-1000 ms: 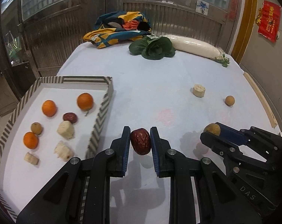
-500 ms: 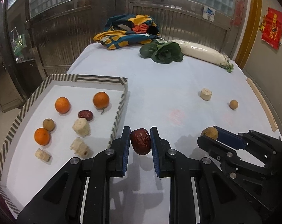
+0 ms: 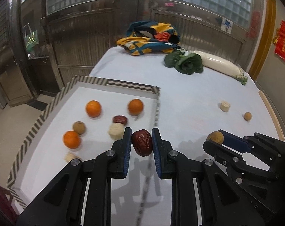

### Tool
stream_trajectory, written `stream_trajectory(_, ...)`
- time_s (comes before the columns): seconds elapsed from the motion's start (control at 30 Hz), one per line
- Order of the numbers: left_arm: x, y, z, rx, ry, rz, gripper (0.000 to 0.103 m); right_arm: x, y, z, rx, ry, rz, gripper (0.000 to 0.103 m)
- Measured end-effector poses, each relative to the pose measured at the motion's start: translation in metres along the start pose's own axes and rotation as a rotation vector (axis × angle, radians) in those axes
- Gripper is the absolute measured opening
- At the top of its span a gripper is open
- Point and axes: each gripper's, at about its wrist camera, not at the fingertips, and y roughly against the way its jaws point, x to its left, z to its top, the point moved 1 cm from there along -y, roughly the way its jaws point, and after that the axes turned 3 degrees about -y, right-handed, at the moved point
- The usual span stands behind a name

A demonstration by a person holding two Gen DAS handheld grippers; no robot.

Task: Organize fruits
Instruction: 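Carry the date and tan fruit into the tray and open both grippers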

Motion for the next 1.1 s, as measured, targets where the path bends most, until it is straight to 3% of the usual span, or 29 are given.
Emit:
stream_trajectory(0.57, 0.069, 0.006, -0.010, 0.022, 0.086, 0.070, 0.021, 0.068, -0.026, 0.024, 0.023, 0.143, 0.081, 0.024)
stream_trajectory(1.1, 0.121, -0.010, -0.025, 0.124, 0.205, 0.058, 0.021, 0.121, -0.080, 0.011, 0.157, 0.263, 0.174, 0.024)
